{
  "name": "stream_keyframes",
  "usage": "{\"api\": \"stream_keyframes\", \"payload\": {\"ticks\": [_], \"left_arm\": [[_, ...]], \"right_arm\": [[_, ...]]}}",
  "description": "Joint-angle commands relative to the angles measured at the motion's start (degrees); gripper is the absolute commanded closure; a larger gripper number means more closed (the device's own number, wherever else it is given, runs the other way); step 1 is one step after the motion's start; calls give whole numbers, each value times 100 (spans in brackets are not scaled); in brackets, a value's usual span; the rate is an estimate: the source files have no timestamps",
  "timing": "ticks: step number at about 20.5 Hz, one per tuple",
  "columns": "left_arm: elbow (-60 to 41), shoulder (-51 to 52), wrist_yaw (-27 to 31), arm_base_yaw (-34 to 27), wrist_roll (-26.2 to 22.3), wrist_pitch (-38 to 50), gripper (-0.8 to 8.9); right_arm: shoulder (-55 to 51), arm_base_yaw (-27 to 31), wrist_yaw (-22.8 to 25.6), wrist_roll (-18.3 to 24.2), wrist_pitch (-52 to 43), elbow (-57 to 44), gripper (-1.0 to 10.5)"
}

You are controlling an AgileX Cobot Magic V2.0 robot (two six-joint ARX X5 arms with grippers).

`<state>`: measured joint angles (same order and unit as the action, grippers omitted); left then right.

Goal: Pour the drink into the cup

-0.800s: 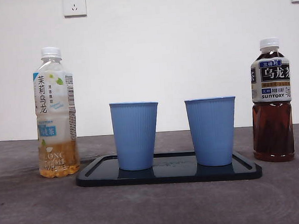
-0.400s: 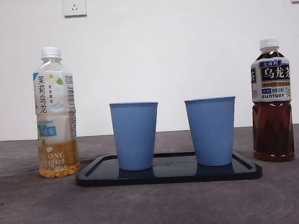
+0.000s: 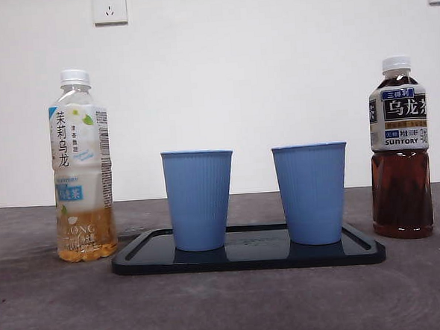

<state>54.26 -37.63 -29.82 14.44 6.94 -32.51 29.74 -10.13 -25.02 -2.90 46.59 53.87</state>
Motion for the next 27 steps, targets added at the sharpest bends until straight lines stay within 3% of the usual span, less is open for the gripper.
{"api": "stream_keyframes", "payload": {"ticks": [1,8,14,18,24,27], "left_arm": [[105,-138,2,22,-52,-22,349],[105,-275,2,22,-107,-146,350],[87,-280,2,24,-221,-313,350],[63,-317,4,57,-361,-391,350],[63,-459,24,96,-632,-348,350],[63,-678,24,96,-651,-319,350]], "right_arm": [[144,-20,131,-136,-107,-31,482],[337,-20,258,-249,-555,-664,483],[356,-20,658,-675,-1700,-1626,483],[702,-20,942,-1200,-3598,-2549,483],[2031,-22,1403,-1207,-5952,-3215,483],[2769,-20,1565,-962,-6741,-3248,483]]}}
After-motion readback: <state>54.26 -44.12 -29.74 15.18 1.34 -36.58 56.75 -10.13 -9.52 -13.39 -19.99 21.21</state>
